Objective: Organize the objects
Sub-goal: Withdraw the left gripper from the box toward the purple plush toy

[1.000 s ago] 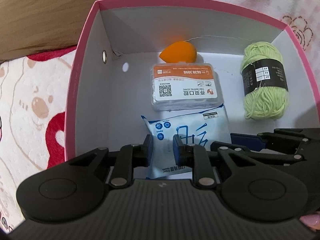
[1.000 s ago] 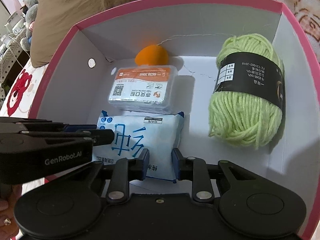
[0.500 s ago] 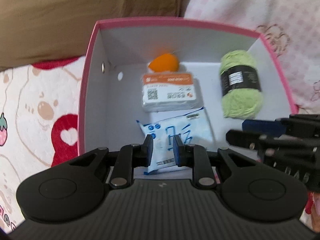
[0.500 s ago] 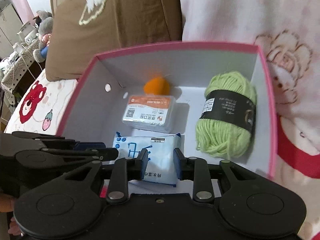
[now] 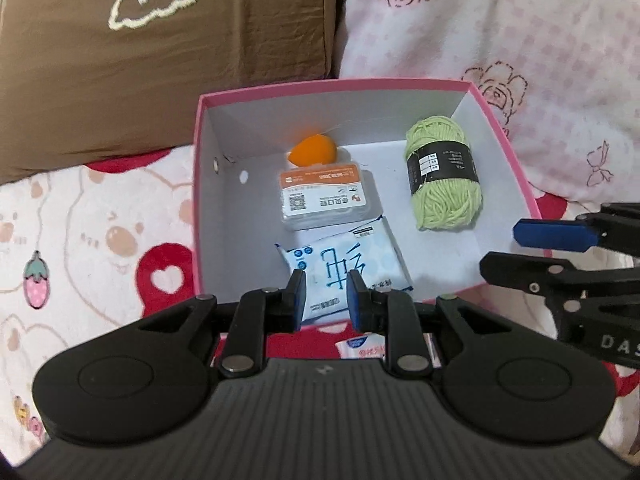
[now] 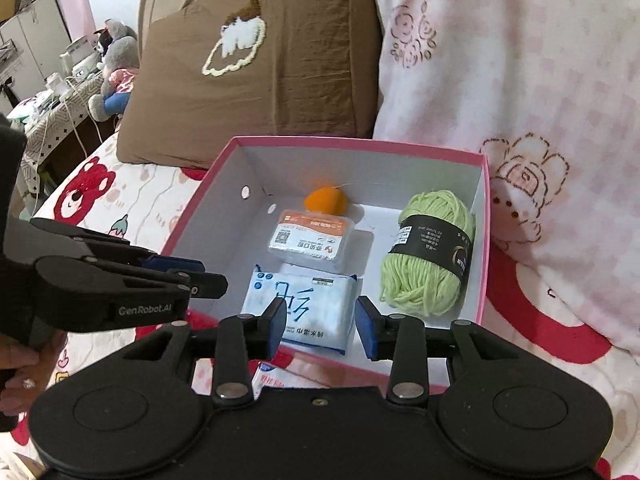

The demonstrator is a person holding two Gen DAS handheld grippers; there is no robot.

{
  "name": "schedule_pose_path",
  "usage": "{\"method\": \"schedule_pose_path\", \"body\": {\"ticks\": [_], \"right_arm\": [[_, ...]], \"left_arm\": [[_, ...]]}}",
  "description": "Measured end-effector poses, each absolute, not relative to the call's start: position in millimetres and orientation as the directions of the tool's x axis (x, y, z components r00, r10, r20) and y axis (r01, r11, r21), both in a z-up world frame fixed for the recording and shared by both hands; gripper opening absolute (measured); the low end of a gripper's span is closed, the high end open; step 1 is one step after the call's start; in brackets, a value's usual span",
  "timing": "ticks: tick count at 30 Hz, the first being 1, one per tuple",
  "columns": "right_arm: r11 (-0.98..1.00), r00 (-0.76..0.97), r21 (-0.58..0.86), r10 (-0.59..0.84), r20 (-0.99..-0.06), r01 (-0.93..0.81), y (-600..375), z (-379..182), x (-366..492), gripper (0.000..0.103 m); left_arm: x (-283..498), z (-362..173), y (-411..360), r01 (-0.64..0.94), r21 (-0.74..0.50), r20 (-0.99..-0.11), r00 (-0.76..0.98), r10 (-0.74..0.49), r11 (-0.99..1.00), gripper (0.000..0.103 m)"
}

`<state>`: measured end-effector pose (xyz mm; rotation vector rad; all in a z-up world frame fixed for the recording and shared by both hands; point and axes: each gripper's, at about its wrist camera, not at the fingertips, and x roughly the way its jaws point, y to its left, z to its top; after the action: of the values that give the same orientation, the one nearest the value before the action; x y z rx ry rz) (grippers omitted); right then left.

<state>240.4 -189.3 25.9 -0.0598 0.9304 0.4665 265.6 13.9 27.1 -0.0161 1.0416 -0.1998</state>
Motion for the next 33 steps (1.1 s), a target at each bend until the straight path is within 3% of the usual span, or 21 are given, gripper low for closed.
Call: {"method": "schedule_pose_path", "body": {"ticks": [6,10,14,19,27,33], "right_arm": [[0.88,0.502,0.129,0.375,-0.779,-0.458,-184,49,217,0.052],[0.862,0.493,0.104,0.378,-0.784,-0.496,-182,63,199,0.066],[0.85,0.499,0.11,0.401,-0.768,-0.515,-188,75,180,0.081],[0.829,0.455,0.189,0.463,-0.761,-0.526,-207,81,162,0.081],[0.82,0.504,0.177,0.488,-0.713,-0.544,-233,95,131,0.081],[0.796,0.489,0.125,0.478,-0.729,-0.592,-237,88,115,0.081]], "left_arm": [[241,52,22,0.187,-0.156,-0.848,0.479,-0.228,0.97,0.024],[220,70,26,0.208,-0.181,-0.828,0.495,-0.263,0.961,0.024],[200,86,27,0.242,-0.173,-0.809,0.517,-0.278,0.955,0.033],[182,96,22,0.257,-0.166,-0.808,0.518,-0.281,0.952,0.039],[148,104,24,0.257,-0.145,-0.802,0.535,-0.266,0.955,0.046],[122,101,6,0.337,-0.112,-0.785,0.547,-0.291,0.935,0.053]]}}
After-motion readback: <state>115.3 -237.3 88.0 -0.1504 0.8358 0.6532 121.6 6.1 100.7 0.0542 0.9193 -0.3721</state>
